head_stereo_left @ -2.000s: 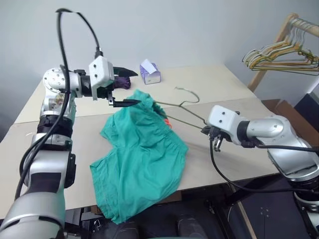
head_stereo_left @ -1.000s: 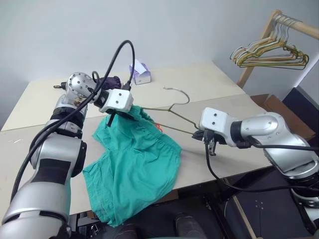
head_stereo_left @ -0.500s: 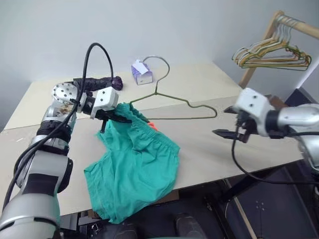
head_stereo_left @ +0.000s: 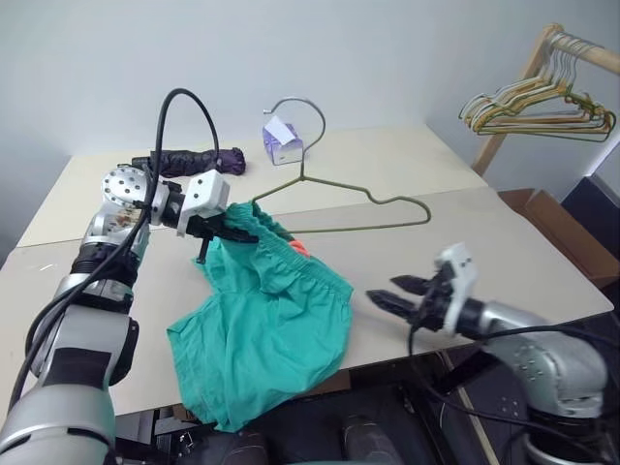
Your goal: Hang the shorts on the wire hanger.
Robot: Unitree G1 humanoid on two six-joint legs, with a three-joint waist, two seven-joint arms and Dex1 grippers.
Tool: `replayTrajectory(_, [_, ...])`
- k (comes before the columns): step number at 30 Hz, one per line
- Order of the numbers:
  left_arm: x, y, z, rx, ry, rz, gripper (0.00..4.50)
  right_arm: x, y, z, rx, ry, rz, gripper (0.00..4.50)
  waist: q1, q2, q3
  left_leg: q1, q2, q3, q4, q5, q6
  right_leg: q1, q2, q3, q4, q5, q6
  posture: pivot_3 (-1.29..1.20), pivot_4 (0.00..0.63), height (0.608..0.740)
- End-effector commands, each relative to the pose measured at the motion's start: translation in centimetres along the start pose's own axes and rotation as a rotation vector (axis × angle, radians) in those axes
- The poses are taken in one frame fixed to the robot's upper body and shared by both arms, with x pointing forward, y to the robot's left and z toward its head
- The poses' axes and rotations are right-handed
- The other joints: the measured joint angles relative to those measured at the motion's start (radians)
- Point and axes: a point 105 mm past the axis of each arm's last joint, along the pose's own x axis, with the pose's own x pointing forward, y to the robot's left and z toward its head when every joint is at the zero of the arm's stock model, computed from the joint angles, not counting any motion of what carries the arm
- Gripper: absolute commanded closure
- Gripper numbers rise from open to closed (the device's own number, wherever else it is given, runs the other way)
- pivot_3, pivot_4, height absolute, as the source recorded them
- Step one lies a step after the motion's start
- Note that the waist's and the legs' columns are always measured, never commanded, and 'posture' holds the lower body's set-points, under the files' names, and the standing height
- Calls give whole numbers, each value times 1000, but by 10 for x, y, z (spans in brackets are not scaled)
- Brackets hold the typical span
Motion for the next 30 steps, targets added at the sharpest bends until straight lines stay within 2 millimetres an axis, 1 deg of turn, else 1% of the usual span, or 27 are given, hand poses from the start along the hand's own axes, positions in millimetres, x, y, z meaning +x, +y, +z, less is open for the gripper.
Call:
replayTrajectory(1, [-4,10,17,57,-31,25,4500,19,15,-1,63,60,81,49,0,0,0,0,0,0,0,0,0,0,0,0,0,0,0,-146,15,740])
replayTrajectory(4, [-3,13,20,58,-41,29,4500,33,21,-9,63,119,98,49,3,0,0,0,0,0,1,0,0,1,0,-1,0,0,0,-146,16,740])
replayTrajectory(7, [-1,13,20,58,-47,29,4500,44,26,-13,86,131,119,49,-1,0,0,0,0,0,1,0,0,0,1,-1,0,0,0,-147,10,740])
replayTrajectory(10, [-1,12,19,57,-48,27,4500,49,27,-12,89,110,114,608,-5,0,0,0,0,0,1,0,0,0,1,-1,0,0,0,-146,8,740])
replayTrajectory(12, [0,12,19,57,-45,26,4500,50,26,-11,99,93,110,1242,-5,0,0,0,0,-1,1,0,0,0,1,-1,0,0,0,-141,9,740])
replayTrajectory(15, [-3,11,16,52,-31,27,4500,44,18,-7,115,52,69,2265,-5,0,0,0,0,-4,1,0,0,0,1,-1,0,0,0,-141,8,740])
replayTrajectory(18, [-5,9,11,43,-8,25,4500,35,7,-2,125,19,30,3318,-5,0,0,0,0,-8,1,0,0,0,0,-1,0,0,0,-142,11,740])
replayTrajectory(21, [-8,5,4,16,15,23,4500,23,-3,1,115,4,-12,4368,-5,0,0,0,0,-8,1,0,0,0,1,-1,0,0,0,-147,26,740])
replayTrajectory(22, [-9,3,1,7,22,22,4500,19,-7,2,108,0,-29,4476,-5,0,0,0,0,-8,1,0,0,0,1,-1,0,0,0,-147,26,740])
replayTrajectory(27, [-17,-9,-19,-26,94,8,4500,-2,-37,14,82,-14,-157,4476,-8,0,0,0,0,-8,0,0,0,0,1,-1,0,0,0,-158,27,740])
replayTrajectory(30, [-25,-14,-28,-40,139,11,4500,-11,-48,22,60,-13,-183,4476,-9,0,0,0,0,-8,0,0,0,0,1,-1,0,0,0,-162,26,740])
